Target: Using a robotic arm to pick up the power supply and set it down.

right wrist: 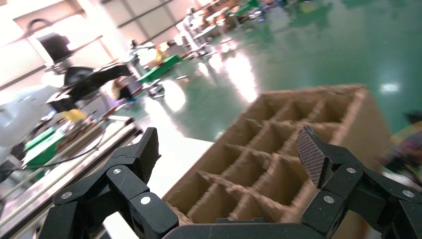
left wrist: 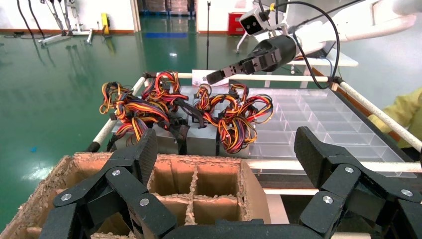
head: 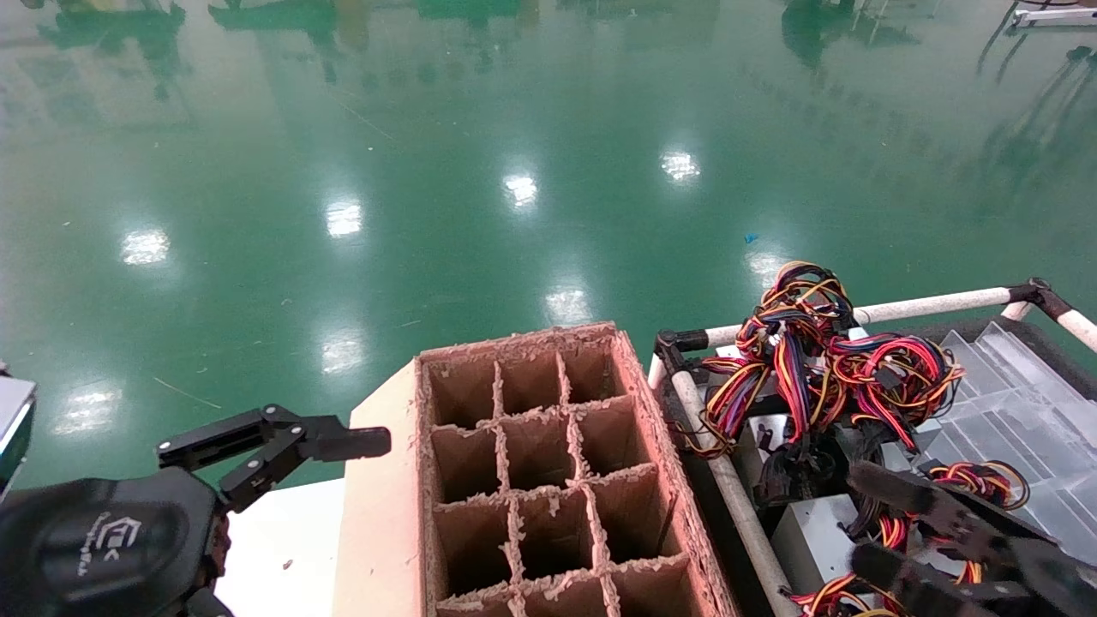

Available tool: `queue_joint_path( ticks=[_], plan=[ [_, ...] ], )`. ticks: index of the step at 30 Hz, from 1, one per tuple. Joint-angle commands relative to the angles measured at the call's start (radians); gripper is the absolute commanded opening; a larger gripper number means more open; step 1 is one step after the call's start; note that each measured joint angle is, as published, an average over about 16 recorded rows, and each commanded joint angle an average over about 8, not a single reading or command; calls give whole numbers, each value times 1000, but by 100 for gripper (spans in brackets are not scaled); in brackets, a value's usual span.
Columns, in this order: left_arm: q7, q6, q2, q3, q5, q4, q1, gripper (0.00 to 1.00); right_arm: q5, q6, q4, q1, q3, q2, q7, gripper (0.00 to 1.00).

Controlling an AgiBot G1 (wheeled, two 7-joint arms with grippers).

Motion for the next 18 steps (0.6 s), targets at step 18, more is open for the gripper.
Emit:
queue_joint_path(
  ticks=[18],
  plan=[
    [0, 0, 0, 0, 0, 0, 0, 100, -336, 25, 314, 210, 137, -100, 113, 100]
  ],
)
